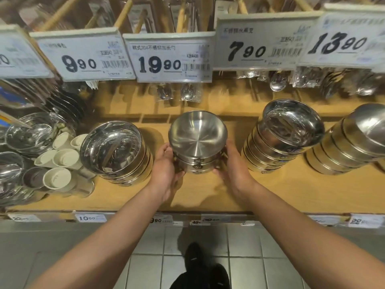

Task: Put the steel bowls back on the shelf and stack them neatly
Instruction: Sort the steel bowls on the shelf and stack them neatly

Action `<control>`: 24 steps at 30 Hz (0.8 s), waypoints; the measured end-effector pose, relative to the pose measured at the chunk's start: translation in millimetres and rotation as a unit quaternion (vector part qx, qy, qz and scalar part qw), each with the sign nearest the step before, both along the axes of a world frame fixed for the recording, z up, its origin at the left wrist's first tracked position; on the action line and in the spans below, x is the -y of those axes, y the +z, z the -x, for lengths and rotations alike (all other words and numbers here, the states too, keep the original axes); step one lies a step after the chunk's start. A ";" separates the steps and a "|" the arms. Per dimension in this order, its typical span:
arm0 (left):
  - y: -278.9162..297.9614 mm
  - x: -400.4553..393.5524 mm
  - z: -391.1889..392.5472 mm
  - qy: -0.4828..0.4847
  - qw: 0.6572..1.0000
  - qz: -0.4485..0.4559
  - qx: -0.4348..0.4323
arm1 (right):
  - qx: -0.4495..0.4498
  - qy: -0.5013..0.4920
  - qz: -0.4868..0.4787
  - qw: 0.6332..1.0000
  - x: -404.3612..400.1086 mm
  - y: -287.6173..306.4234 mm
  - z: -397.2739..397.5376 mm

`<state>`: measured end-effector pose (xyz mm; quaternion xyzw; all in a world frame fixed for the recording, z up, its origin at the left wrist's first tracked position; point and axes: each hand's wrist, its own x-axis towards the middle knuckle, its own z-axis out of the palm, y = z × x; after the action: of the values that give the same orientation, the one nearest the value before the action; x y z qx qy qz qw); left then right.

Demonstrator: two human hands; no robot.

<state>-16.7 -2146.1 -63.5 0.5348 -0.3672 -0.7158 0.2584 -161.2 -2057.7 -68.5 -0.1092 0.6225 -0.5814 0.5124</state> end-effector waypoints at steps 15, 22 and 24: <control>7.7 -15.1 -9.1 0.036 0.999 -0.006 -0.018 | 0.016 -0.022 -0.037 0.999 -5.7 13.0 -5.5; 18.7 -57.5 -70.9 0.095 0.994 -0.044 0.020 | 0.031 0.016 -0.144 0.989 -38.0 22.2 -36.0; 22.6 -60.7 -94.2 0.117 0.992 -0.039 0.021 | 0.053 0.068 -0.139 0.987 -43.4 30.5 -47.2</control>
<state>77.5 -2085.4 -40.8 0.5986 -0.2793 -0.6829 0.3119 -114.1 -2014.3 -38.0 -0.0487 0.6603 -0.4580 0.5932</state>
